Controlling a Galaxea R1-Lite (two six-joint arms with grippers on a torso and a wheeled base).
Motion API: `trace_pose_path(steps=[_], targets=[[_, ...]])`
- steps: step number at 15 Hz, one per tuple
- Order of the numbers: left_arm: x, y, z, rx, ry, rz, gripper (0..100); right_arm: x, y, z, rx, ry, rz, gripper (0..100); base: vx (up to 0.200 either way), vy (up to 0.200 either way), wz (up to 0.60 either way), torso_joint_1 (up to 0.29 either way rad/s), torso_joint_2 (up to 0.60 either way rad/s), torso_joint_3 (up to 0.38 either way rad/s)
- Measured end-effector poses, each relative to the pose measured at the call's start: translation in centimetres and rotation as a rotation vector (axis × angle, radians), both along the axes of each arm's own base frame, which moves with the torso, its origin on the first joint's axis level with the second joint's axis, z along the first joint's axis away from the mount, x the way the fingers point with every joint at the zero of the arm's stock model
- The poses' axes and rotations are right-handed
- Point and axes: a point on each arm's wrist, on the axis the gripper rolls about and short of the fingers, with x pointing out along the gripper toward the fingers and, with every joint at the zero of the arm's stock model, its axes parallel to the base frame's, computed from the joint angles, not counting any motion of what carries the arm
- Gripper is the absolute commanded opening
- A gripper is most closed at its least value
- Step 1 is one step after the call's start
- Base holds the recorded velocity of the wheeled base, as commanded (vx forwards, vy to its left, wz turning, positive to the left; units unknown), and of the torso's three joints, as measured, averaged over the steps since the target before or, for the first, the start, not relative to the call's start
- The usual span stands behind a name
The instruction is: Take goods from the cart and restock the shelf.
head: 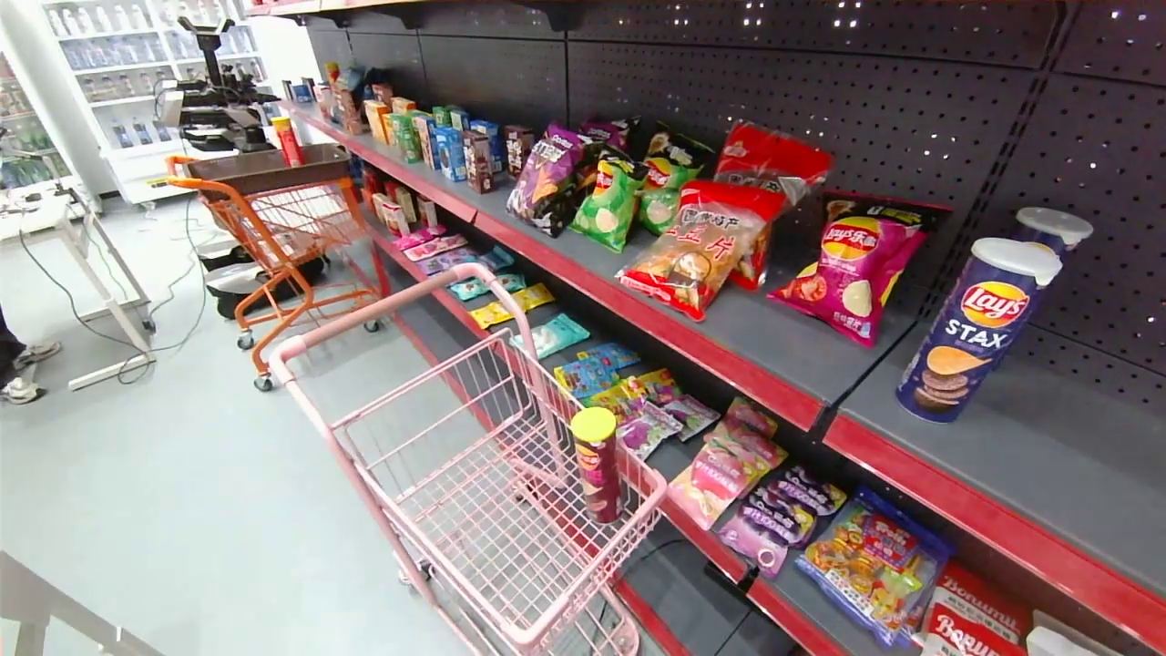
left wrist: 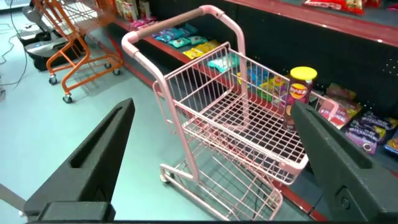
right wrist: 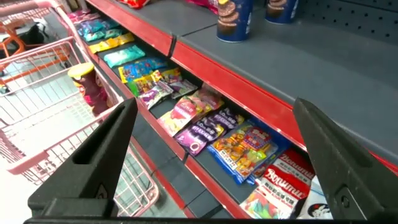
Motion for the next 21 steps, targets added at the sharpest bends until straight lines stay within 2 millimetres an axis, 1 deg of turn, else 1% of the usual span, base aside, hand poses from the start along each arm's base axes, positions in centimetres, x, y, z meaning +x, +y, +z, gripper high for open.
trace_pose_path(steps=[2,10,18,21], targets=[[0.0,0.0,0.0,0.0,0.0,0.0,100,0.0,0.0,0.01,0.0,-0.001,0.0,100,0.0,0.0,0.0,-0.045,0.12,0.07],[0.0,0.0,0.0,0.0,0.0,-0.001,100,0.0,0.0,0.0,0.0,0.0,0.0,100,0.0,0.0,0.0,-0.139,0.34,0.188],[0.0,0.0,0.0,0.0,0.0,-0.001,100,0.0,0.0,0.01,0.0,-0.001,0.0,100,0.0,0.0,0.0,-0.148,0.38,0.222],[0.0,0.0,0.0,0.0,0.0,-0.001,100,0.0,0.0,0.01,0.0,-0.001,0.0,100,0.0,0.0,0.0,-0.193,0.51,0.313]])
